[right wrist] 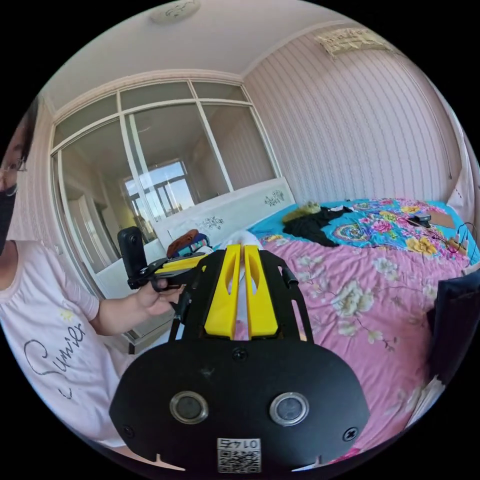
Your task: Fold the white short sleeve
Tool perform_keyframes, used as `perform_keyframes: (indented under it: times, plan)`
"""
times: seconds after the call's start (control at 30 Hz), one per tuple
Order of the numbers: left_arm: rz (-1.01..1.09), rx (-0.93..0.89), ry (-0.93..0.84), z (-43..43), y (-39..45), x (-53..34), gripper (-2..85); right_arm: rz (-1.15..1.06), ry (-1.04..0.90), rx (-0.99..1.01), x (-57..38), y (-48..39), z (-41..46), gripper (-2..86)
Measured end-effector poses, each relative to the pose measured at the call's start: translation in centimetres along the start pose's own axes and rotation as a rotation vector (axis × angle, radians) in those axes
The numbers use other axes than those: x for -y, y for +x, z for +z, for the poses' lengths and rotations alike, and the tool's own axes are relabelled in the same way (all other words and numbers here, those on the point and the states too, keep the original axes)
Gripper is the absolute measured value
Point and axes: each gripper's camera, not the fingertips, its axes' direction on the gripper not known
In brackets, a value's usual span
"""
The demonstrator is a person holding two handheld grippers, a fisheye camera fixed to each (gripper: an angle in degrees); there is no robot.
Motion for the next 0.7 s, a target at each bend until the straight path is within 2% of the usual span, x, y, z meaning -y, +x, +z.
perform_keyframes:
  times: [0.1,0.23,0.27,0.37,0.53,0.63,0.7]
  plan:
    - [0.029,-0.016,-0.040,-1.9,0.0,-1.4,-1.0,0.070,-0.033,0.005,-2.5,0.4,2.1,0.5]
    - [-0.064,-0.085,-0.320,2.0,-0.5,-8.9,-1.0,0.364,-0.315,0.003,-12.3,4.8,8.7,0.5]
    - [-0.117,-0.127,-0.434,3.4,-0.8,-11.5,-1.0,0.454,-0.411,-0.035,-15.6,5.8,10.5,0.4]
    - [-0.212,-0.184,-0.615,4.0,-1.4,-16.7,-1.0,0.543,-0.606,-0.191,-20.8,5.8,12.9,0.1]
    - [-0.328,-0.047,-0.633,-1.4,-4.6,-19.3,-0.7,0.379,-0.637,-0.268,-19.4,1.9,15.6,0.8]
    - [-0.345,0.141,-0.653,-3.5,-7.0,-20.2,0.3,0.193,-0.662,-0.182,-17.4,-1.4,21.3,3.0]
    - [-0.364,0.180,-0.675,-3.6,-8.2,-20.8,2.0,0.094,-0.705,-0.107,-17.0,-3.4,25.8,4.9]
